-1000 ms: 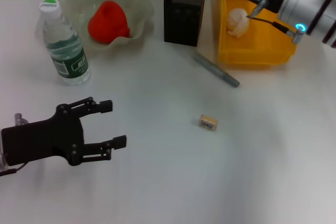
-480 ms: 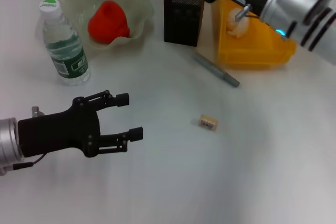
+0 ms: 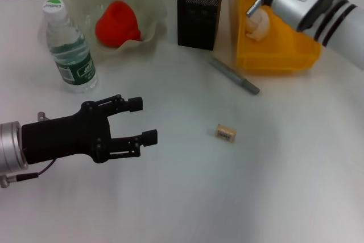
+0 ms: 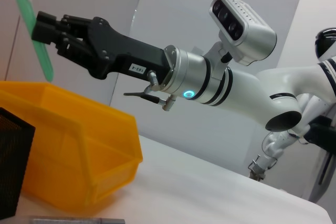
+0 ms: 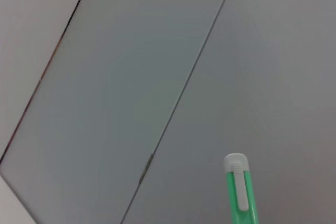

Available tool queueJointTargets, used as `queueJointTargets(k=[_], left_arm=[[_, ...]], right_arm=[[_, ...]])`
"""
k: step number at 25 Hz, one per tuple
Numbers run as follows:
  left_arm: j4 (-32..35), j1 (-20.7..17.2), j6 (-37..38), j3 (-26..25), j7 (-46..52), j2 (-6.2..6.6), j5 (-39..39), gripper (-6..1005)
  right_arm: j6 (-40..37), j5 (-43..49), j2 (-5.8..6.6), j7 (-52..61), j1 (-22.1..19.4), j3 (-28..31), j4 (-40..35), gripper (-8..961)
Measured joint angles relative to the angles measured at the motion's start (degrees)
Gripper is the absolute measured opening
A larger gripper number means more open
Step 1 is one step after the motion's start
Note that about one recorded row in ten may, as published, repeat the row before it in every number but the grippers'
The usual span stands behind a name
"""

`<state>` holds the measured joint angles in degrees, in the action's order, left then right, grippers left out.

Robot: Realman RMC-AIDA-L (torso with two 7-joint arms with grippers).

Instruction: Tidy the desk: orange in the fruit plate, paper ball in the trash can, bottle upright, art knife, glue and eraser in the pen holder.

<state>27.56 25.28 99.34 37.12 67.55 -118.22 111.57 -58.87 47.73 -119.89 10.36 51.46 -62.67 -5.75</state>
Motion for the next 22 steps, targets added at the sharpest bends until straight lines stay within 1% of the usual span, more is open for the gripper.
queueJointTargets(k=[4,7,10,11,12,13,14,15,16,17,18,19,20,21,22], left_arm=[[0.00,-0.09,0.16,-0.28,0.10,-0.10,-0.92,864],[0.00,-0.18,0.17,-0.30,0.09,-0.10,-1.27,864],[-0.02,-0.31,0.51,-0.30,-0.03,-0.10,-2.29,864],[-0.66,-0.38,1.36,-0.29,-0.44,-0.19,-3.66,864],[-0.66,-0.38,1.36,-0.29,-0.44,-0.19,-3.66,864],[-1.32,-0.38,1.91,-0.28,-0.78,-0.22,-4.56,864],[-3.01,-0.26,3.21,-0.17,-1.77,-0.27,-6.50,864],[-3.01,-0.26,3.21,-0.17,-1.77,-0.27,-6.50,864],[-4.92,-0.04,4.04,-0.01,-3.08,-0.31,-8.34,864],[-4.92,-0.04,4.04,-0.01,-3.08,-0.31,-8.34,864],[-6.12,0.10,4.41,0.04,-4.24,-0.36,-9.61,864],[-7.56,0.29,4.77,0.09,-5.53,-0.43,-10.79,864],[-7.56,0.29,4.77,0.09,-5.53,-0.43,-10.79,864],[-10.87,1.03,5.72,0.12,-9.12,-0.51,-13.28,864],[-11.84,1.36,5.98,0.12,-10.24,-0.52,-13.71,864]], right_arm=[[2.63,0.11,0.00,-0.22,1.76,-0.63,0.21,158],[2.91,0.06,0.00,-0.10,2.16,-0.70,0.37,158],[2.25,-0.26,0.00,0.79,1.96,-0.27,0.40,157],[0.48,-1.33,0.01,2.14,1.16,0.09,0.46,157],[0.48,-1.33,0.01,2.14,1.16,0.09,0.46,157],[-1.44,-2.16,0.00,3.26,0.21,0.14,0.43,157],[-6.47,-3.17,0.01,5.75,-2.14,0.14,0.21,157],[-6.47,-3.17,0.01,5.75,-2.14,0.14,0.21,157],[-9.81,-3.23,0.01,7.26,-3.74,0.02,0.01,157],[-12.31,-3.22,0.01,8.36,-5.15,-0.13,-0.02,157],[-15.37,-3.15,0.01,9.51,-6.89,-0.40,-0.04,157],[-20.12,-2.77,0.02,11.19,-9.56,-1.23,-0.05,157],[-20.12,-2.77,0.02,11.19,-9.56,-1.23,-0.05,156],[-24.87,-2.59,0.20,13.52,-12.62,-3.05,-0.07,156],[-24.87,-2.59,0.20,13.52,-12.62,-3.05,-0.07,156]])
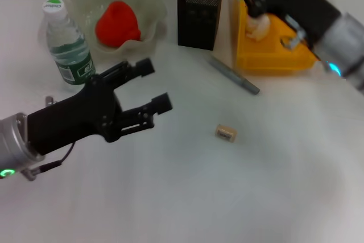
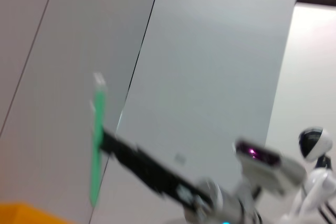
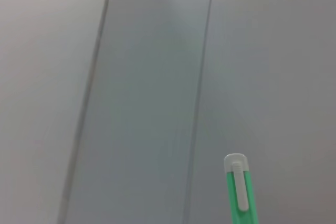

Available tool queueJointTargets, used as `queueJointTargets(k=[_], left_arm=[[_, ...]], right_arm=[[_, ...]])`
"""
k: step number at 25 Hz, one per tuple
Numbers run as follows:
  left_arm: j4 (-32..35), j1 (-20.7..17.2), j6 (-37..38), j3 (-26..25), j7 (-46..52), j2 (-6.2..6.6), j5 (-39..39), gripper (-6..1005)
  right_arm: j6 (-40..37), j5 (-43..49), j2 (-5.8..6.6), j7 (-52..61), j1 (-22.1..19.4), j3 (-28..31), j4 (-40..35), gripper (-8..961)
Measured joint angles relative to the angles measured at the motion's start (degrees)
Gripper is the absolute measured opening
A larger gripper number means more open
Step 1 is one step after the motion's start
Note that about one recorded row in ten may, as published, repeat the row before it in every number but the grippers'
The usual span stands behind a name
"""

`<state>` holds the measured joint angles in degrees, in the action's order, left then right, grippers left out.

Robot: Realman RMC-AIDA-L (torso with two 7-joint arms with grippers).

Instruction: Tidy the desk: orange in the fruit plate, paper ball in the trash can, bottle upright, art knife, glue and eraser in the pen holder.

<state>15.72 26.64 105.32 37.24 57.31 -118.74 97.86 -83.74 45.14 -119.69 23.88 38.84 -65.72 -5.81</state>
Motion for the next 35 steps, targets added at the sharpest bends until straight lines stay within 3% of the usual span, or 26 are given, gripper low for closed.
queueJointTargets(k=[2,7,14,22,31,35], left_arm=[[-3.23,1.74,0.91,-0.02,-4.00,-0.07,-1.30,864],[-6.14,4.82,0.15,-0.25,-6.62,-0.26,-1.60,864],[-6.67,6.26,-0.73,-0.56,-7.46,-0.35,-1.71,864],[-7.61,6.74,-3.11,-0.60,-7.90,-0.35,-4.61,863],[-16.02,8.53,-5.82,-3.04,-18.96,-0.42,-6.29,862],[-16.02,8.53,-5.82,-3.04,-18.96,-0.42,-6.29,862]], right_arm=[[-5.76,0.09,0.33,3.81,-3.92,-3.72,-0.14,156],[-11.10,0.14,0.51,6.90,-8.75,-11.25,-1.91,156],[-12.66,0.43,0.51,7.87,-10.72,-17.79,-2.02,155],[-11.24,0.76,-0.22,6.76,-11.43,-18.38,-1.42,154],[-9.95,0.29,-0.28,1.63,-10.92,-17.75,-0.24,153],[-9.24,0.24,-0.28,0.06,-10.42,-17.76,-0.17,153]])
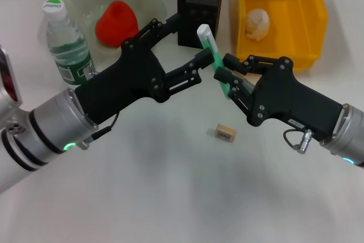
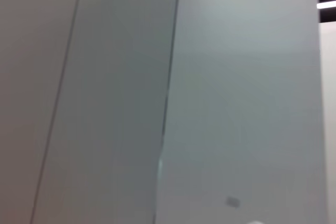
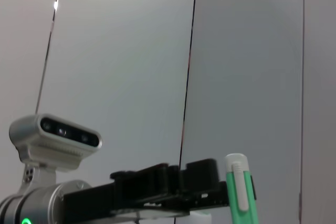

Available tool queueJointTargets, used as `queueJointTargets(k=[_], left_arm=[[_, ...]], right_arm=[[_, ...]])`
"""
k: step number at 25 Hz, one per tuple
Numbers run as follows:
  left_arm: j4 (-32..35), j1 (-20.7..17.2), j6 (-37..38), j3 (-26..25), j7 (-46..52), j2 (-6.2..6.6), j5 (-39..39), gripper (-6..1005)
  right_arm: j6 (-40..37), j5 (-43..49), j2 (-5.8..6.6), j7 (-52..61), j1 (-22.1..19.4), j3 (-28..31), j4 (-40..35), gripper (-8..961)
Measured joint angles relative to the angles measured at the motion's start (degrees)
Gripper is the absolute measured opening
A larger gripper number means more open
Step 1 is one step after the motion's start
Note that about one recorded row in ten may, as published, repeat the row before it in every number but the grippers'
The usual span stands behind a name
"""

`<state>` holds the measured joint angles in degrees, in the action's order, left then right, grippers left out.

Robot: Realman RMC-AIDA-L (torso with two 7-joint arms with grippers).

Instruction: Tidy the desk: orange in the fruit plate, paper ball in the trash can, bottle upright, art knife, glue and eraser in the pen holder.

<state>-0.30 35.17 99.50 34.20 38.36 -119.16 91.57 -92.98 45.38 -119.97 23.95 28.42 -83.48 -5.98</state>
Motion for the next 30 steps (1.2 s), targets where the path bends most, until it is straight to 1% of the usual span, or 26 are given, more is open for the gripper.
queueJointTargets(k=[1,3,4,6,13,20,30], left_arm=[[-1.74,0.49,-1.11,-0.85,-2.00,-0.01,-0.03,862],[-1.74,0.49,-1.11,-0.85,-2.00,-0.01,-0.03,862],[-6.81,1.57,-3.82,-4.71,-6.10,-0.02,0.28,862],[-7.82,1.61,-4.23,-5.43,-7.22,-0.02,0.34,862],[-9.84,1.73,-5.54,-5.97,-8.91,-0.02,0.45,861],[-13.05,1.61,-7.59,-9.61,-10.98,-0.02,0.54,861],[-13.83,1.22,-8.08,-9.88,-11.20,-0.02,0.54,860]], right_arm=[[0.33,-0.01,0.00,-0.15,0.09,-0.04,0.00,153],[1.32,-0.06,0.00,-0.47,0.31,-0.21,-0.12,152],[1.66,-0.07,0.00,-0.58,0.34,-0.22,-0.16,152],[2.20,-0.10,0.00,-1.23,0.36,-0.13,-0.19,152],[3.92,-1.70,0.00,-2.98,0.44,-0.43,-0.16,152],[4.53,-1.71,0.00,-4.33,1.02,-0.49,-0.08,151],[4.56,-1.71,0.00,-4.70,1.12,-0.49,0.06,150]])
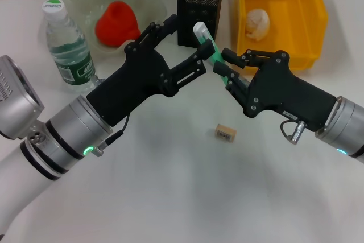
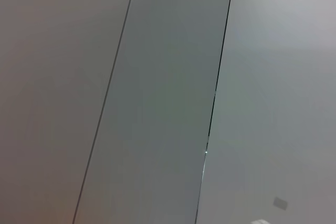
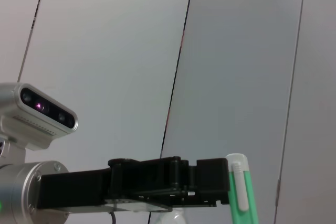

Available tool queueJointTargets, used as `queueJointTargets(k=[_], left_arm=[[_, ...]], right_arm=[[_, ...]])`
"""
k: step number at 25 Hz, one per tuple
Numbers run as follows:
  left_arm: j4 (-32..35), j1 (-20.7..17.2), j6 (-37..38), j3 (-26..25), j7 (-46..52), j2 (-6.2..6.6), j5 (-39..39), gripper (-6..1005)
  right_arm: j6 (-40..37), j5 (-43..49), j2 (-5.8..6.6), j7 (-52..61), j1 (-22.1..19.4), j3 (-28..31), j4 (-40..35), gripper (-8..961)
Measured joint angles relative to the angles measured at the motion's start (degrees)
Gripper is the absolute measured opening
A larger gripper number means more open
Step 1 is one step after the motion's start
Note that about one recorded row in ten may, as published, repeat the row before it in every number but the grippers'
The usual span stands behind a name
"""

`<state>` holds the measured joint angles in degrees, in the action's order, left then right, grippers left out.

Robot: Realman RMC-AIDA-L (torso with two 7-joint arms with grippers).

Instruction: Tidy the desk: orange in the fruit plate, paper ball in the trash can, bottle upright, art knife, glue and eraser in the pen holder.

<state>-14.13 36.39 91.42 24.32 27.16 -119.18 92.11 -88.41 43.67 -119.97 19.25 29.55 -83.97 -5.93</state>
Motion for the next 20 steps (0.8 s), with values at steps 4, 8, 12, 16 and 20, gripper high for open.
queueJointTargets(k=[4,8,12,16,20], left_arm=[[-0.21,-0.01,-0.50,0.02,0.00,0.00,0.00,859],[-0.59,-0.01,-0.63,-0.02,0.00,0.01,0.00,859],[-0.64,0.17,-0.72,-0.06,0.19,0.01,0.00,844],[-0.64,0.30,-0.73,-0.01,0.29,0.00,0.00,734],[-0.78,0.52,-0.72,0.02,0.18,0.01,0.00,564]], right_arm=[[-0.03,0.00,0.00,0.04,-0.13,-0.03,0.10,149],[-0.10,0.00,0.00,0.03,-0.17,-0.06,0.22,149],[-0.06,0.01,0.00,0.02,-0.14,-0.06,0.30,149],[-0.02,0.01,0.00,0.00,-0.08,-0.05,0.31,148],[0.11,0.01,0.00,-0.01,0.23,-0.05,0.27,148]])
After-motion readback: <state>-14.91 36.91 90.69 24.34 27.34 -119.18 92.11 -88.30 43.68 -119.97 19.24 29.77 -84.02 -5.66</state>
